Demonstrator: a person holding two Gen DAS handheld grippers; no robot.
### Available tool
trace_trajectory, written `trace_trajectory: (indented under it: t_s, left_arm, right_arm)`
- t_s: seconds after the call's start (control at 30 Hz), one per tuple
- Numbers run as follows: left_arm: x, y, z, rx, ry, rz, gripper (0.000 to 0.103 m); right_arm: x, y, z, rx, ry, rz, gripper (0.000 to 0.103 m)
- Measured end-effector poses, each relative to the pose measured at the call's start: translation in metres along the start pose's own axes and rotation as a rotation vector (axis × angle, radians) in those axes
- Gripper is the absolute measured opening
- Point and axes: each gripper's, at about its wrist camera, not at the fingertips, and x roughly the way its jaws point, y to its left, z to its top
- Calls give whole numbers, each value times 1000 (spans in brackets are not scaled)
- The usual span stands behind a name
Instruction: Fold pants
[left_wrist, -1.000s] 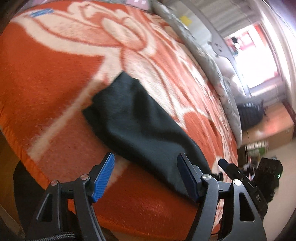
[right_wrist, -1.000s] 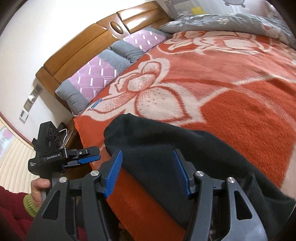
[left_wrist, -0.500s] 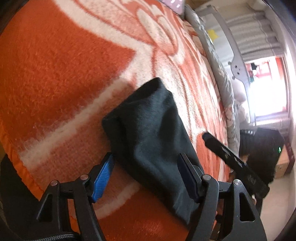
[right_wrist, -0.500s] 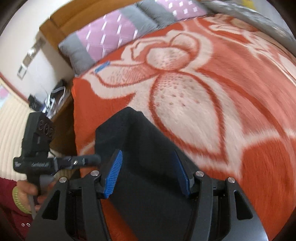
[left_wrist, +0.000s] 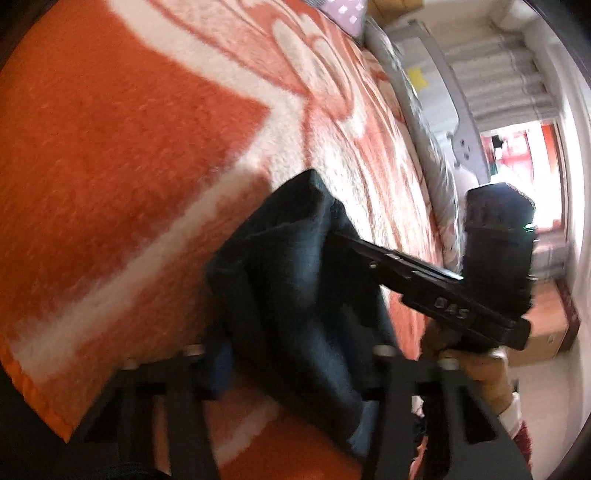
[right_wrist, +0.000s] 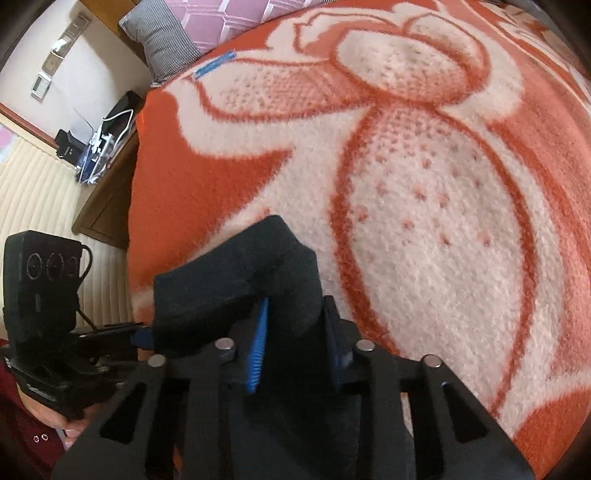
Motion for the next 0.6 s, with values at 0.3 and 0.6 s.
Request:
trace_trajectory:
  t_s: [0.3, 0.6]
  left_arm:
    - [-24, -47, -5, 163, -42, -70, 20]
    - [-49, -134, -35, 376, -15, -203, 20]
  right_arm:
    - [-65, -4, -25, 73, -215, 69, 18]
    - [-153, -4, -81, 156, -468, 111, 18]
